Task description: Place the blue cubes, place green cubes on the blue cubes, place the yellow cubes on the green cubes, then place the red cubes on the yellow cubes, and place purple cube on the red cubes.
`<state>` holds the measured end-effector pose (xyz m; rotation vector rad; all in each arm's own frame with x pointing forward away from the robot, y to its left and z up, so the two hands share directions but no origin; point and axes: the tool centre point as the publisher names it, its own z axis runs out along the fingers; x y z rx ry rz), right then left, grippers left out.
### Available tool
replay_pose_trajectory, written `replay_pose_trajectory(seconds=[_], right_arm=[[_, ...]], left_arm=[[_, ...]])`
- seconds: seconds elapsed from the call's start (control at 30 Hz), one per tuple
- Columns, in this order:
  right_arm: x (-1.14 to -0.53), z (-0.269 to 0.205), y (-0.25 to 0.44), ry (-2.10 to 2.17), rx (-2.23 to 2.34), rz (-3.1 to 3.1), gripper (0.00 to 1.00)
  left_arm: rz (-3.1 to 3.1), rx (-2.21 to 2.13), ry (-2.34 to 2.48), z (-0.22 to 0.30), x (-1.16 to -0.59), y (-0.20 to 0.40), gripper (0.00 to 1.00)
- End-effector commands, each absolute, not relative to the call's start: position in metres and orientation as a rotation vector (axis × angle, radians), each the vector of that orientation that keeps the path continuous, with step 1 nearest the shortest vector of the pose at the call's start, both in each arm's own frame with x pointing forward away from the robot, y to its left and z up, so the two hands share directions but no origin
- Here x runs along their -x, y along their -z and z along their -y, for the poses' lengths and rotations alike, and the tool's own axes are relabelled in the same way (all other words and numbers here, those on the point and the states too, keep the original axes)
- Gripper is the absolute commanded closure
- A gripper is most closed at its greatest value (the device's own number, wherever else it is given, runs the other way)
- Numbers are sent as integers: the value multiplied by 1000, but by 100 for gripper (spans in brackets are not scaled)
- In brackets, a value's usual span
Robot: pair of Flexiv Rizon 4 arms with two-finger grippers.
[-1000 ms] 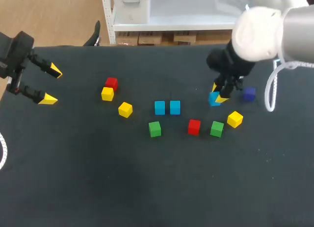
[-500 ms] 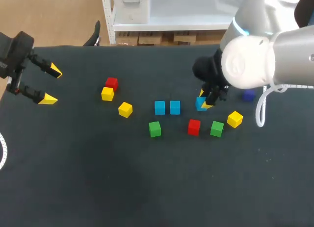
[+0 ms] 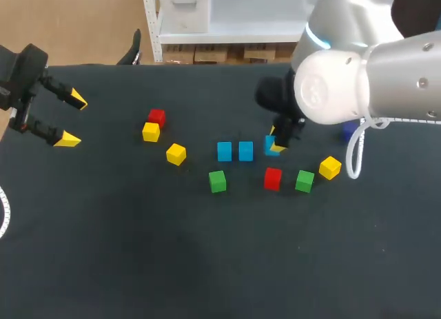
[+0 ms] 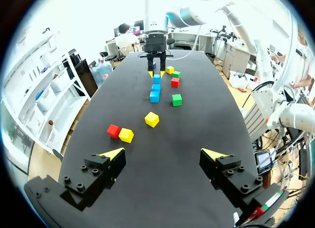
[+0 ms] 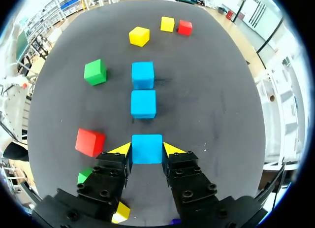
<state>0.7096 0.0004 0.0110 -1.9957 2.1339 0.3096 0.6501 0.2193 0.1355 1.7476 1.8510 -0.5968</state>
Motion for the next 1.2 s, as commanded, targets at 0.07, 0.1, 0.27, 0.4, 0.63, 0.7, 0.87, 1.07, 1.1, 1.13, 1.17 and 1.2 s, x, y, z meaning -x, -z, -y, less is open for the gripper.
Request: replay_pose_trajectory(seconds=[0.07,0.1,0.27,0.4,0.63,0.7,0.87,1.07,1.1,1.13,1.17,1.2], right_arm=[[-706,-7,-10,-296,1978,-2137,100],[-707,-7,-9,-296,1977,-2138,100],[-707,-7,-8,-297,1967,-2137,100],[-706,-7,-5,-302,1965,-2142,100],[-705,-8,-1,-319,1972,-2140,100],[-706,-9,0,-319,1977,-2139,100],[-705,-9,4,-331,1984,-2144,100],[-707,-7,3,-322,1988,-2143,100],[-708,-7,3,-320,1990,-2142,100],[-708,-7,3,-319,1991,-2142,100],[-708,-7,3,-319,1993,-2141,100],[-708,-7,3,-319,1995,-2139,100]], left_arm=[[-1848,-1750,598,-220,-651,-135,0],[-1848,-1750,598,-220,-651,-135,0],[-1848,-1750,598,-220,-651,-135,0],[-1848,-1750,598,-220,-651,-135,0],[-1848,-1750,598,-220,-651,-135,0],[-1848,-1750,598,-220,-651,-135,0],[-1848,-1750,598,-220,-651,-135,0],[-1848,-1750,598,-220,-651,-135,0],[-1848,-1750,598,-220,-651,-135,0],[-1848,-1750,598,-220,-651,-135,0],[-1848,-1750,598,-220,-651,-135,0],[-1848,-1750,598,-220,-651,-135,0]])
